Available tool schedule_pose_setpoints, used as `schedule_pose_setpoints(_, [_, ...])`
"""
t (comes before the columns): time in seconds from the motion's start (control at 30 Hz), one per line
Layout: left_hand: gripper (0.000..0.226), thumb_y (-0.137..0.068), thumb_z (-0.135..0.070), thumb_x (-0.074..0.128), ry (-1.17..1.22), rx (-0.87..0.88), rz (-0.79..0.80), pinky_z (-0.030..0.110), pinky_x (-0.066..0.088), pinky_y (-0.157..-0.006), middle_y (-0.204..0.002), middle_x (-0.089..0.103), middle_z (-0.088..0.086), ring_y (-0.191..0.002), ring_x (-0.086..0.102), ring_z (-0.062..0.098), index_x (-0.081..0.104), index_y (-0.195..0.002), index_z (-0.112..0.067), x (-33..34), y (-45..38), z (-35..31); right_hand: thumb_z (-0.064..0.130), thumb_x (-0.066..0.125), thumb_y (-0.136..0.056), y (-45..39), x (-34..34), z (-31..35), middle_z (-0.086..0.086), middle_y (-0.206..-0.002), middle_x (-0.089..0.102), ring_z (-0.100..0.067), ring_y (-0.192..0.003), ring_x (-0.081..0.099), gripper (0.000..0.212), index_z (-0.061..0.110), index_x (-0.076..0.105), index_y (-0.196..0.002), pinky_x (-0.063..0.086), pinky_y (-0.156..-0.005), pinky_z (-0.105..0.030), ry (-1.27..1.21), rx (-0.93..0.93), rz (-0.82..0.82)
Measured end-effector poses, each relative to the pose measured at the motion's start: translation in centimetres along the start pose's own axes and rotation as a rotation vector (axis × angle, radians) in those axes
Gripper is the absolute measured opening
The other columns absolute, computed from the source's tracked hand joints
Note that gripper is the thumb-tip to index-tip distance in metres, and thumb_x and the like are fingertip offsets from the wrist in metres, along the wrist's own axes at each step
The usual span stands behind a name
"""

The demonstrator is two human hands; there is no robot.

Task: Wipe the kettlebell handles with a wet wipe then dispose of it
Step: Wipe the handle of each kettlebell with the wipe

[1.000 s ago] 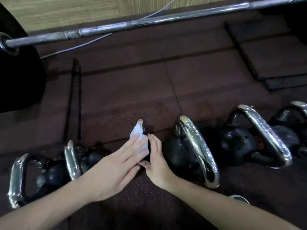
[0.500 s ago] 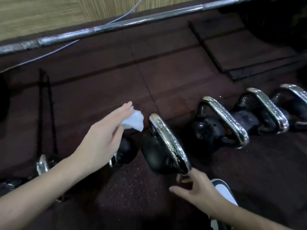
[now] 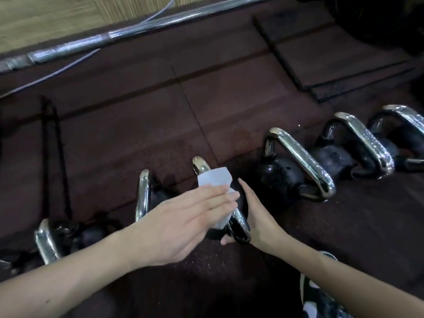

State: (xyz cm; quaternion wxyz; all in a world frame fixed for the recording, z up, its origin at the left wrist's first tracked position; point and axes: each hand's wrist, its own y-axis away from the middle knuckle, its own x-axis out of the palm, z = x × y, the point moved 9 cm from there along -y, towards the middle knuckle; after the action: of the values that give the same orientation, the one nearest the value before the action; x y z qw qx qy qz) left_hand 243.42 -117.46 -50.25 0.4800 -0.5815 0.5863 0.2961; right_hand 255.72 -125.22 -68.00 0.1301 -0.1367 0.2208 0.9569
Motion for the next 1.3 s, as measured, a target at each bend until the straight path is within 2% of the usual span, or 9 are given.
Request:
schedule_pose_setpoints(0.1, [0.049,-0.104,-0.008,0.047,-0.010,-0.032,0.002,0.038,0.032,-0.128,-0.161,0.049,0.013,-0.153,0.042,0.026,0.048,-0.152,-0.003,-0.4,-1.2,2.0,0.059,0.101,-0.038,-0.1,-0.7,-0.1,0.021,-0.169,0.019,0.002,-0.154,0.021,0.158,0.041,0.007,-0.163,0.026,-0.125,-0.028,0.053,-0.016,-0.031])
schedule_pose_setpoints(0.27, [0.042,-0.111,-0.021,0.036,0.055,-0.402,-0.103,0.047,0.041,-0.120,-0.148,0.060,0.008,-0.143,0.052,0.022,0.063,-0.139,-0.005,-2.4,-2.2,7.7,0.039,0.102,-0.056,0.1,-1.9,0.3,0.023,-0.157,0.040,0.011,-0.144,0.034,0.139,0.042,0.014,-0.163,0.024,-0.112,0.000,0.059,-0.051,-0.006])
schedule_pose_setpoints(0.47, [0.040,-0.104,-0.019,0.050,-0.149,-0.001,0.033,0.040,0.021,-0.132,-0.137,0.068,0.013,-0.137,0.052,0.029,0.068,-0.134,0.000,0.8,-3.0,-0.1,0.033,0.094,-0.063,0.1,-2.9,0.3,0.019,-0.146,0.054,0.006,-0.132,0.052,0.122,0.042,0.022,-0.162,0.040,-0.107,-0.007,0.094,-0.054,-0.017])
schedule_pose_setpoints(0.57, [0.043,-0.109,-0.026,0.043,-0.192,0.027,0.062,0.040,0.028,-0.129,-0.132,0.070,0.013,-0.131,0.056,0.029,0.071,-0.130,-0.001,0.8,-3.5,0.7,0.034,0.095,-0.063,0.1,-2.9,0.3,0.020,-0.146,0.054,0.007,-0.132,0.051,0.122,0.042,0.022,-0.162,0.038,-0.105,-0.003,0.075,-0.050,-0.017])
schedule_pose_setpoints(0.77, [0.040,-0.110,-0.025,0.033,-0.064,-0.405,-0.103,0.044,0.044,-0.101,-0.115,0.067,-0.002,-0.111,0.058,0.020,0.069,-0.111,-0.008,-2.9,-3.4,6.5,0.037,0.098,-0.063,0.0,-2.6,0.3,0.025,-0.142,0.058,0.019,-0.131,0.047,0.123,0.043,0.023,-0.161,0.033,-0.104,0.002,0.045,-0.056,-0.007])
schedule_pose_setpoints(0.87, [0.032,-0.103,-0.019,0.043,-0.134,-0.155,0.022,0.051,0.046,-0.104,-0.101,0.069,0.006,-0.099,0.060,0.031,0.072,-0.094,-0.008,-0.2,-4.7,1.1,0.036,0.096,-0.063,0.1,-2.8,0.2,0.025,-0.143,0.056,0.010,-0.134,0.049,0.123,0.041,0.023,-0.161,0.032,-0.105,0.002,0.078,-0.057,-0.015])
schedule_pose_setpoints(1.07, [0.033,-0.107,-0.023,0.048,-0.389,0.248,0.126,0.043,0.025,-0.129,-0.126,0.072,0.006,-0.126,0.056,0.026,0.068,-0.130,-0.011,4.7,-2.9,-3.8,0.032,0.089,-0.066,0.0,-2.9,0.0,0.027,-0.128,0.056,0.021,-0.099,0.052,0.117,0.046,0.021,-0.160,0.036,-0.094,0.000,0.094,-0.047,0.001])
schedule_pose_setpoints(1.13, [0.032,-0.106,-0.027,0.045,-0.300,0.171,0.113,0.047,0.035,-0.121,-0.119,0.073,0.009,-0.120,0.057,0.028,0.064,-0.126,-0.010,3.0,-3.8,-1.6,0.038,0.093,-0.061,0.0,-2.8,-0.2,0.039,-0.127,0.051,0.022,-0.115,0.050,0.122,0.046,0.022,-0.160,0.032,-0.096,0.006,0.081,-0.049,-0.004])
schedule_pose_setpoints(1.3, [0.035,-0.112,-0.026,0.034,0.073,-0.516,-0.088,0.041,0.043,-0.104,-0.112,0.068,-0.005,-0.111,0.058,0.016,0.068,-0.112,-0.017,-1.7,-3.3,8.1,0.039,0.099,-0.062,0.0,-2.6,-0.2,0.034,-0.139,0.053,0.023,-0.130,0.044,0.123,0.045,0.024,-0.160,0.032,-0.104,0.003,0.020,-0.050,-0.001])
